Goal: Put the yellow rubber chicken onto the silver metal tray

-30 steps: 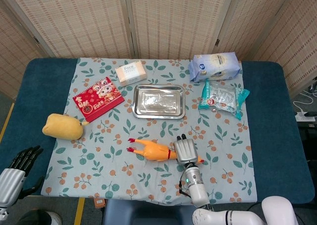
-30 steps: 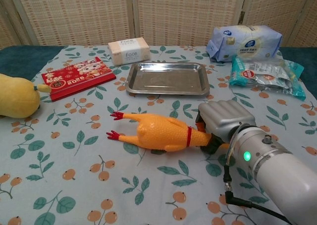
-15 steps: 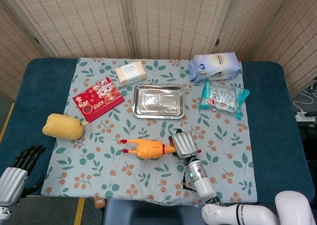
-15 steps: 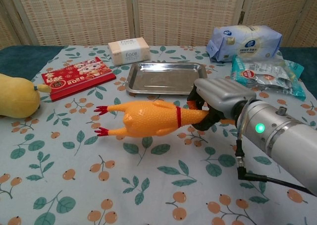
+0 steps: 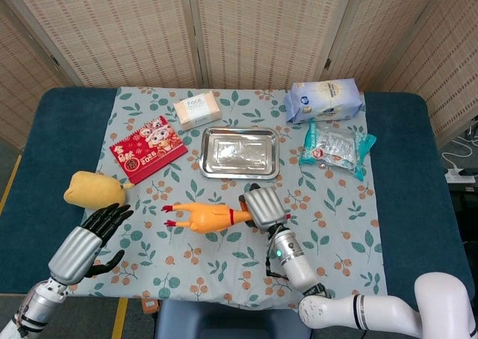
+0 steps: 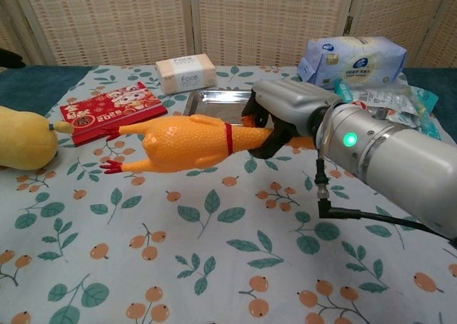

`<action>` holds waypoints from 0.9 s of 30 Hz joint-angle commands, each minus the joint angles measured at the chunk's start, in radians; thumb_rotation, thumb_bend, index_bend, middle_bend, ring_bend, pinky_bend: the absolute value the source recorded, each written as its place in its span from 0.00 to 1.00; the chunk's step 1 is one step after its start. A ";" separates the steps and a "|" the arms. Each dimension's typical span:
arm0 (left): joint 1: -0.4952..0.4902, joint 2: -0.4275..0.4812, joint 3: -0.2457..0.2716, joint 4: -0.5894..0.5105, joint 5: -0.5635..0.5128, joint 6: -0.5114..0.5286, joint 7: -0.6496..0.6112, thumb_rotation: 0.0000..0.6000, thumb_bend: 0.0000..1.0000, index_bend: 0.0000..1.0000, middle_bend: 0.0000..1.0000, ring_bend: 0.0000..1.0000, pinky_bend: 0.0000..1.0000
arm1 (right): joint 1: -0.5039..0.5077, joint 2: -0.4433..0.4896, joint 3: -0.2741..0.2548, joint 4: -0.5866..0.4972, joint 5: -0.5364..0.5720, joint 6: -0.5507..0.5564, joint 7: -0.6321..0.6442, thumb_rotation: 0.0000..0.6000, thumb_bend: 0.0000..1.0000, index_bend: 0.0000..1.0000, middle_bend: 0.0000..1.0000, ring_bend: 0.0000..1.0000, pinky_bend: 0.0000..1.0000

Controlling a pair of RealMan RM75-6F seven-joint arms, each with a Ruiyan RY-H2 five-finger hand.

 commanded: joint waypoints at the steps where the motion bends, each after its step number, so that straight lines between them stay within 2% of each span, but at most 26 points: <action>1: -0.087 -0.067 -0.076 -0.115 -0.085 -0.125 0.199 1.00 0.38 0.00 0.01 0.00 0.12 | 0.023 -0.063 -0.002 0.045 0.005 0.045 -0.009 1.00 0.42 0.91 0.65 0.92 1.00; 6: -0.135 -0.135 -0.112 -0.168 -0.218 -0.216 0.319 1.00 0.37 0.00 0.01 0.00 0.12 | 0.043 -0.142 -0.001 0.094 -0.005 0.095 -0.008 1.00 0.42 0.91 0.65 0.92 1.00; 10: -0.157 -0.186 -0.133 -0.177 -0.305 -0.238 0.408 1.00 0.36 0.00 0.00 0.00 0.12 | 0.052 -0.187 0.009 0.133 -0.009 0.129 -0.004 1.00 0.42 0.91 0.65 0.92 1.00; 18: -0.208 -0.284 -0.175 -0.170 -0.474 -0.236 0.634 1.00 0.36 0.00 0.00 0.00 0.11 | 0.071 -0.269 0.049 0.206 -0.030 0.187 0.021 1.00 0.42 0.91 0.65 0.92 1.00; 27: -0.266 -0.350 -0.200 -0.119 -0.577 -0.221 0.758 1.00 0.35 0.00 0.00 0.00 0.11 | 0.075 -0.316 0.075 0.235 -0.066 0.233 0.045 1.00 0.42 0.92 0.66 0.93 1.00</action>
